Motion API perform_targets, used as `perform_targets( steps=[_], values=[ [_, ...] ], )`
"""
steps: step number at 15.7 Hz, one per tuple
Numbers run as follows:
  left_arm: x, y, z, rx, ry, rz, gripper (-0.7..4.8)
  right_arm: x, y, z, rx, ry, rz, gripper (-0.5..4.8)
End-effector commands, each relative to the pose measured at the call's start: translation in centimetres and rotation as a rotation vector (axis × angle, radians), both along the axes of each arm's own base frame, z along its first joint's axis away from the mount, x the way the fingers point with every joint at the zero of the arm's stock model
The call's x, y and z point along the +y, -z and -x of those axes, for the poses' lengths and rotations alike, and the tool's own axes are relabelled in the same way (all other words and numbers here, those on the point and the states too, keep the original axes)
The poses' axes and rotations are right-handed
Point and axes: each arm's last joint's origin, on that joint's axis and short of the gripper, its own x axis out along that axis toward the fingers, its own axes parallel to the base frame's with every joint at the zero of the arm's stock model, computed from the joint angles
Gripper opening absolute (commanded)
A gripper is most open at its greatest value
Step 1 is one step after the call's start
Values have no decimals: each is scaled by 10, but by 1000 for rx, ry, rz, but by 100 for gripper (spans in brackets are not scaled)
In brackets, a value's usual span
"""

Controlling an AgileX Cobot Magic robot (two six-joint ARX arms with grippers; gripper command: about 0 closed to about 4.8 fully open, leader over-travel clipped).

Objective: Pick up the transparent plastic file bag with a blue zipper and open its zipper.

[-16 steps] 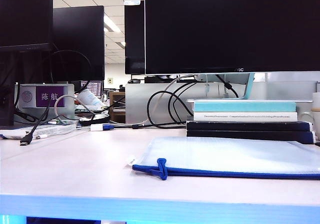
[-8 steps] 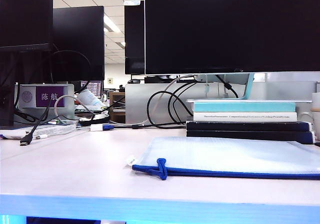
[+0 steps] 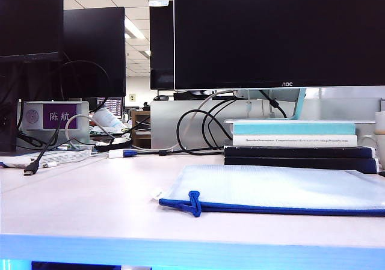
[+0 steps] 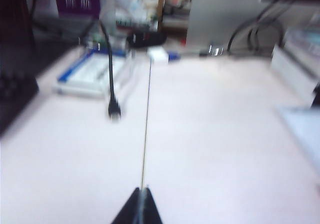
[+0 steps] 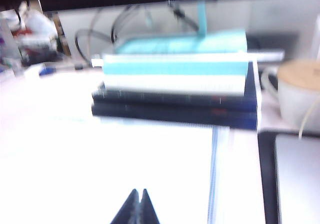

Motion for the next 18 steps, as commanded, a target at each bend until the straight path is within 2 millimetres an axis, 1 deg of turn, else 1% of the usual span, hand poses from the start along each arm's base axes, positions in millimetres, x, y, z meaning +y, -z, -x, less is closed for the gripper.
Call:
perform_targets(
  steps=[1, 3, 5, 6, 10, 18],
  values=[
    [-1, 20, -4, 35, 17, -17, -6, 0, 2, 0, 4, 1, 0, 4],
    [-1, 30, -7, 34, 21, -7, -6, 0, 3, 0, 21, 11, 4, 3],
    [-1, 28, -7, 14, 21, -6, -6, -3, 9, 0, 73, 112, 23, 3],
    [-1, 30, -7, 35, 20, -2, -6, -5, 9, 0, 83, 173, 32, 4],
    [-1, 30, -7, 37, 18, -3, -6, -3, 5, 0, 53, 106, -24, 4],
    [-1, 30, -7, 37, 18, -3, -6, -3, 6, 0, 58, 108, -23, 3]
  ],
)
